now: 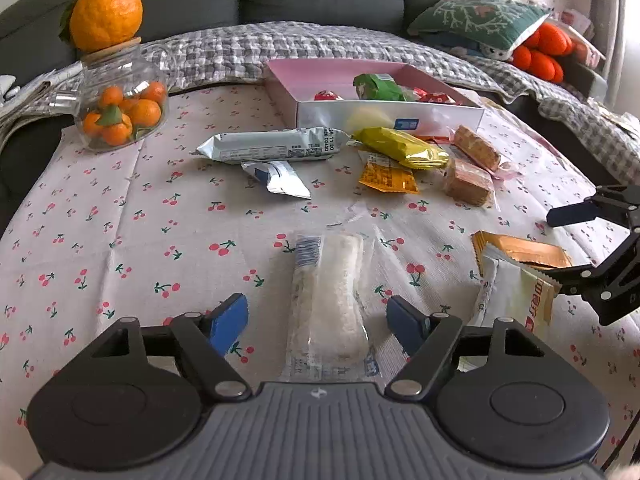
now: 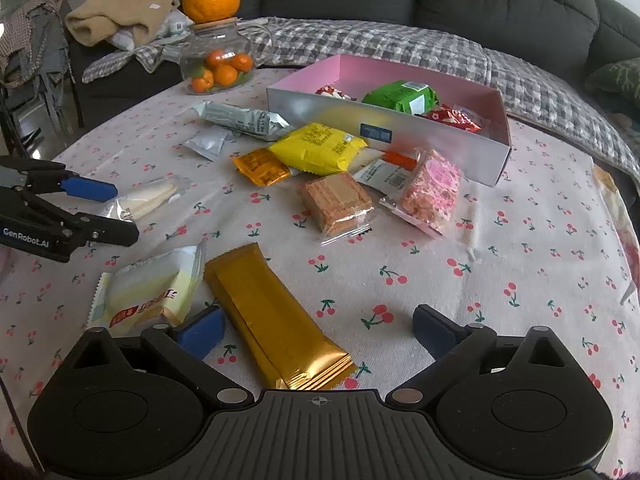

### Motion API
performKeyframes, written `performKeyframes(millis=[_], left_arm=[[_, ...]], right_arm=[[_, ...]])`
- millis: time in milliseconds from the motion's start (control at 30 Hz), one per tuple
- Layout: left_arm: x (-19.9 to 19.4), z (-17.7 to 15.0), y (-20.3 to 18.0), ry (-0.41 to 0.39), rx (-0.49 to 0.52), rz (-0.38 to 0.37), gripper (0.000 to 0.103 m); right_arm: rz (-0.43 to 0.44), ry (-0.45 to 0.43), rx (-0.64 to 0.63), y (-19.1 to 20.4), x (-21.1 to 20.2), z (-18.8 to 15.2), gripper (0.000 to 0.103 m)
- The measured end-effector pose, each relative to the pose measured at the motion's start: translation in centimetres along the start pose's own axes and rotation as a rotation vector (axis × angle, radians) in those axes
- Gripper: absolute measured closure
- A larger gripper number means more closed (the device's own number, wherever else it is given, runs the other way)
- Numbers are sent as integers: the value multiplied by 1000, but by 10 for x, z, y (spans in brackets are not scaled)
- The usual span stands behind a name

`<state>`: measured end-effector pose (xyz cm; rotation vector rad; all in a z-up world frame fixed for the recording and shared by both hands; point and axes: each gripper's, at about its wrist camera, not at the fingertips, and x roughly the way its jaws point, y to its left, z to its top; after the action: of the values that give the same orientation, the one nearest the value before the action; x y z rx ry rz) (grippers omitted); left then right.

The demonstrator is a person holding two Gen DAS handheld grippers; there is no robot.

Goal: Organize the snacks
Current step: 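Close left gripper on the clear bread bag while right gripper closes on the gold bar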

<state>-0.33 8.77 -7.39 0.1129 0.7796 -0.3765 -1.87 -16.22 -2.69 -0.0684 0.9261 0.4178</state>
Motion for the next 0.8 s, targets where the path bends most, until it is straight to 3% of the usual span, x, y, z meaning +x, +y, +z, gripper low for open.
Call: performKeyframes(millis=[167,233,433,567,800], left_arm=[[1,3,1,4,-11,11,43],[1,4,2,6,-17,13,46],[1,7,2,13,-25,0,56],[1,9,-2,19,-15,-15,71],[1,12,-7,23,-8,-26,75]], right_arm=[[19,-6,-8,4,-2,4,22],[29,-8,-14,6,-3,5,37],[56,-12,-45,14,-4,7,65],[67,-10,-66,19,-5,8,74],[62,-5,-59,18,-6,10,76]])
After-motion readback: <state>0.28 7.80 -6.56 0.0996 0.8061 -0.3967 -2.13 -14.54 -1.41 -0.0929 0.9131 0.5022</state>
